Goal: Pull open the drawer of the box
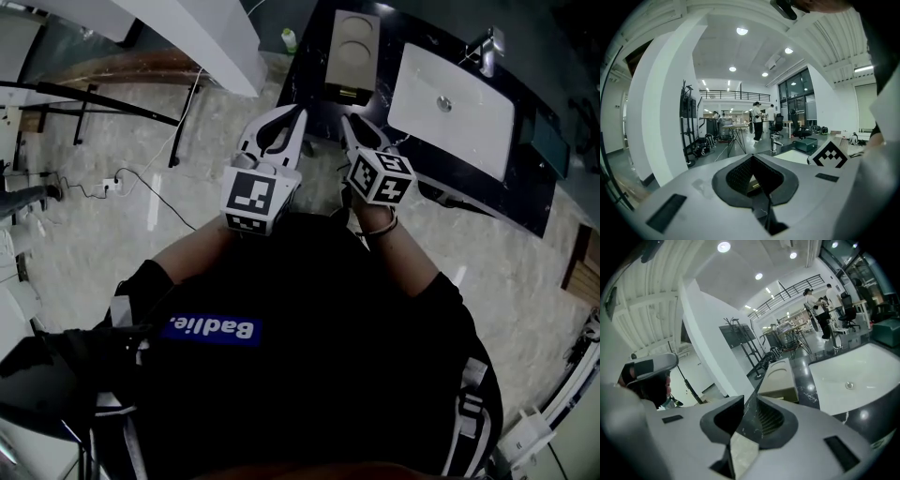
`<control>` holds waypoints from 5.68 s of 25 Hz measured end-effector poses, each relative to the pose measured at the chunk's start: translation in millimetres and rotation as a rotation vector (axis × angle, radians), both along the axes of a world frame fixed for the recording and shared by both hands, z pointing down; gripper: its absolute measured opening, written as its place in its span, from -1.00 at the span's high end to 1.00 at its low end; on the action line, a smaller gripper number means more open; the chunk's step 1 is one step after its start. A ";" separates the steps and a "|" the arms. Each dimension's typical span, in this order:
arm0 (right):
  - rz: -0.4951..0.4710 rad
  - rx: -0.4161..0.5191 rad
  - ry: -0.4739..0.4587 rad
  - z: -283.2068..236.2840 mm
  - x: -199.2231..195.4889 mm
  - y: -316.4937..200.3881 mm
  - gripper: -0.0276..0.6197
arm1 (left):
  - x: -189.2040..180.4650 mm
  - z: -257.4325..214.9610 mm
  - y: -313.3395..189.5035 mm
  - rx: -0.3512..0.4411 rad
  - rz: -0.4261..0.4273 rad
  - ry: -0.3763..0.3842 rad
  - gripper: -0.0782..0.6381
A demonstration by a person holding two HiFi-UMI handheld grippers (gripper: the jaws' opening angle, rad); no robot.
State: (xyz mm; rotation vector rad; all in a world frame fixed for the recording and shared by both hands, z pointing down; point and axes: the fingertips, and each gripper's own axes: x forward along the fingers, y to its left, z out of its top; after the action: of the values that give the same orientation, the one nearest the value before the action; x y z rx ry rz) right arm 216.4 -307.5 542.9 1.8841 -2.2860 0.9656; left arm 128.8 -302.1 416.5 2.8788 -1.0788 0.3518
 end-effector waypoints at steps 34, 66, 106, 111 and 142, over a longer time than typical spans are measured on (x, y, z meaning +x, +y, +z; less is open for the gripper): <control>0.309 -0.185 -0.521 102.8 41.5 -76.8 0.66 | -88.2 18.8 -18.8 -0.050 -0.133 -0.052 0.79; 0.377 -0.194 -0.590 106.2 31.4 -45.7 0.70 | -106.0 13.9 -0.3 -0.035 -0.108 -0.041 0.79; 0.404 -0.184 -0.564 111.5 2.8 36.7 0.70 | -119.2 12.5 56.1 -0.037 -0.004 0.000 0.79; 0.404 -0.154 -0.559 113.4 4.9 35.6 0.69 | -126.2 14.7 57.8 -0.039 0.006 -0.001 0.79; 0.340 0.023 -0.268 -15.9 -57.9 184.4 0.69 | -98.8 -12.0 147.2 -0.034 0.247 0.177 0.79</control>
State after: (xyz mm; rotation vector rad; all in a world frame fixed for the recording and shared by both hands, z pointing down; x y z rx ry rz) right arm 158.5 -123.2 527.0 2.3338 -2.1484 1.3072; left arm 30.0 -154.9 404.5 2.9492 -0.6862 0.1185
